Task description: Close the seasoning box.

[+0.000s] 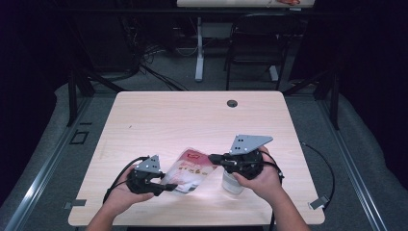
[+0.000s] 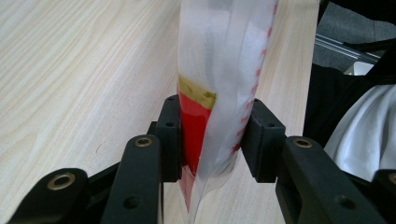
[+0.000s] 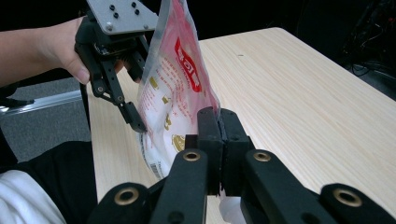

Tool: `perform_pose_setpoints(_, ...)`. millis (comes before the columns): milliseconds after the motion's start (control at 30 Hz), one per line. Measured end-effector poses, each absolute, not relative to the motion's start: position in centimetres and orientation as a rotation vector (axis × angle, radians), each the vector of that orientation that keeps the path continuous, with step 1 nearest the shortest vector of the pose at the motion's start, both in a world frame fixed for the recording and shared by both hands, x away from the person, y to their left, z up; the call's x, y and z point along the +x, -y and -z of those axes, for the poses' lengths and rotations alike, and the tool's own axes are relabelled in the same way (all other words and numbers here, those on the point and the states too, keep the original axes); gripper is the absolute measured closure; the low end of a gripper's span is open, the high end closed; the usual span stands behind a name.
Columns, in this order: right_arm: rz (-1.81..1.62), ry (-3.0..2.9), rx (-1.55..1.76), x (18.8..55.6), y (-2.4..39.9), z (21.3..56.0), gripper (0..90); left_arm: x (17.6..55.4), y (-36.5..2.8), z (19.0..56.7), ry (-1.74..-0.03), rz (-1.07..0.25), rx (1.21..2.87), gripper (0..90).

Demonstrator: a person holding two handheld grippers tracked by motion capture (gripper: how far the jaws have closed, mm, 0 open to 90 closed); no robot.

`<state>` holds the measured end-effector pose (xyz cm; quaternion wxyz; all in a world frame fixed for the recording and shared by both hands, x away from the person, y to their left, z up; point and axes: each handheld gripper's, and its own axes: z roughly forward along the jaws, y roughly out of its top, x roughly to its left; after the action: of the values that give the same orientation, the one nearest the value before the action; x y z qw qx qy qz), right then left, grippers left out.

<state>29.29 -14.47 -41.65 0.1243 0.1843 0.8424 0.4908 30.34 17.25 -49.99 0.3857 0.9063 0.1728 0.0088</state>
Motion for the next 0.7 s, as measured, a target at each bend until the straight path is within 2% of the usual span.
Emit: perform_pose_setpoints(700, -1.461, -2.433, 0.639, 29.8, 16.0, 44.3, 88.2, 30.5, -16.9, 49.3, -0.464, -0.035, 2.335, 64.8)
